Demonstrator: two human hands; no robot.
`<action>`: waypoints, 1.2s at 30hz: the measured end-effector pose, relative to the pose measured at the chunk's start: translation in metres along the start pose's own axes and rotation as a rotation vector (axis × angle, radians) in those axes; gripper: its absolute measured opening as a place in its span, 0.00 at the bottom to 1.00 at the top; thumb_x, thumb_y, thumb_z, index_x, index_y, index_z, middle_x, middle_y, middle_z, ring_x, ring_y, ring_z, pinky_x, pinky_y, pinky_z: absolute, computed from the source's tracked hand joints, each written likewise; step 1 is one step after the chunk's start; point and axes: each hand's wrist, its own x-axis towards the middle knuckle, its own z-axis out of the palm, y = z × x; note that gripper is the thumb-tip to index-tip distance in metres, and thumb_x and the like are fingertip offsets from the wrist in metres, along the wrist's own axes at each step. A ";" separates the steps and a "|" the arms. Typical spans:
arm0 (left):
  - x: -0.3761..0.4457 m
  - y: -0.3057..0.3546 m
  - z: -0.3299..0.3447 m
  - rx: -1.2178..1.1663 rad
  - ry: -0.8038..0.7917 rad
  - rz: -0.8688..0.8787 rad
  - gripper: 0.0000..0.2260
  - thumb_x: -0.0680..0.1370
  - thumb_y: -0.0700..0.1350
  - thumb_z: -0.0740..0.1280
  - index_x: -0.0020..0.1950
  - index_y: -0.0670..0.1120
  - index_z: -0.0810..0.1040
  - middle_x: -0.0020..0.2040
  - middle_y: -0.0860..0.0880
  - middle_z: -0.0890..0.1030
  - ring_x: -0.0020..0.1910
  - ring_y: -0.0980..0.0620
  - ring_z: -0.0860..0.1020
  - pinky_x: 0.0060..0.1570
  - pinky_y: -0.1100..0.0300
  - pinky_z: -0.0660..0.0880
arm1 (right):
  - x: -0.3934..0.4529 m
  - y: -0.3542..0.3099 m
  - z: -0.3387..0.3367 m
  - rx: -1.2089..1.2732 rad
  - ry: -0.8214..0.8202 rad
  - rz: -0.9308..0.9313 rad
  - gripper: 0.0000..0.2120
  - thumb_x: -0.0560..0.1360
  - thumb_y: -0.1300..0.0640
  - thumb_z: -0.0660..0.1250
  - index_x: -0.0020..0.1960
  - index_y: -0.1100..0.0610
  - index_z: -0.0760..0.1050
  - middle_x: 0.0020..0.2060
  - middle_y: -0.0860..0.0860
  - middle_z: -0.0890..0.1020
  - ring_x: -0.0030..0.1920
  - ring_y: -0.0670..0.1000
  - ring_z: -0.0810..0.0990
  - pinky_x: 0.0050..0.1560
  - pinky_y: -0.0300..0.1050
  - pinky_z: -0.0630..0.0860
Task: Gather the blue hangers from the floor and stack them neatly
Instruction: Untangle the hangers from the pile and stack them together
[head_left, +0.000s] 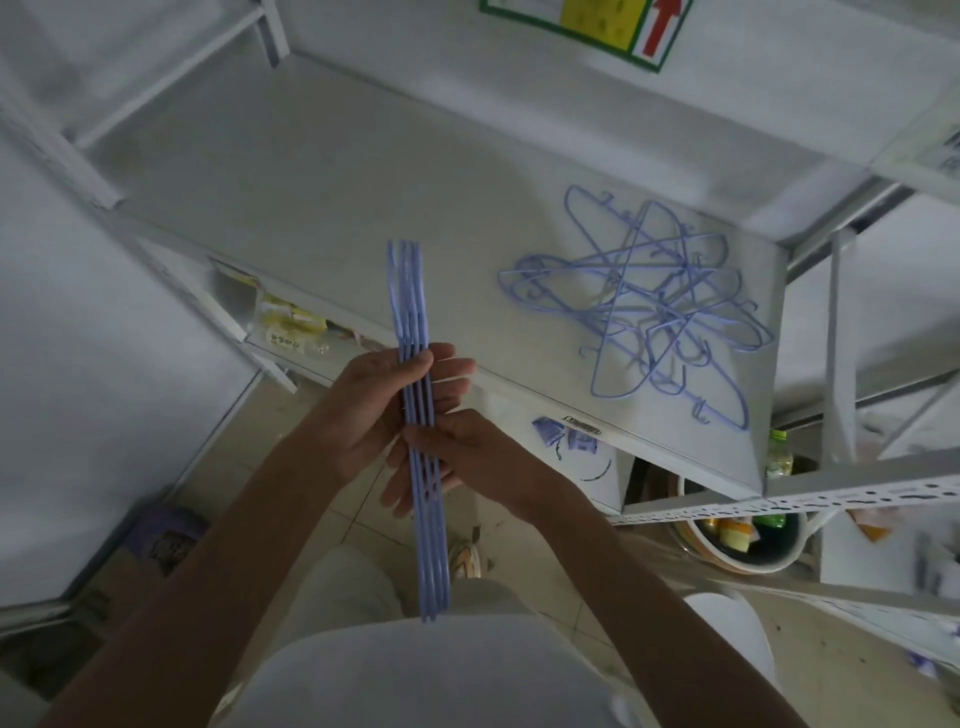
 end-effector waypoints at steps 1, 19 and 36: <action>0.001 0.002 0.004 0.014 -0.004 -0.011 0.16 0.78 0.43 0.65 0.63 0.36 0.78 0.59 0.37 0.84 0.54 0.44 0.85 0.52 0.54 0.83 | -0.002 -0.001 -0.002 -0.024 0.008 -0.001 0.20 0.87 0.55 0.56 0.57 0.73 0.76 0.49 0.73 0.83 0.40 0.58 0.87 0.48 0.52 0.85; 0.073 0.024 0.006 0.234 -0.174 -0.155 0.10 0.80 0.35 0.63 0.59 0.37 0.80 0.53 0.40 0.87 0.52 0.41 0.86 0.44 0.57 0.84 | -0.046 -0.021 -0.154 0.272 0.884 0.046 0.14 0.85 0.63 0.52 0.55 0.62 0.77 0.40 0.52 0.88 0.37 0.52 0.88 0.38 0.43 0.81; 0.111 0.009 0.013 0.321 -0.207 -0.241 0.22 0.59 0.50 0.83 0.52 0.50 0.88 0.55 0.40 0.86 0.50 0.36 0.86 0.42 0.50 0.84 | 0.005 0.029 -0.318 -0.577 1.584 0.617 0.16 0.76 0.50 0.64 0.59 0.55 0.79 0.57 0.57 0.83 0.58 0.60 0.82 0.50 0.48 0.72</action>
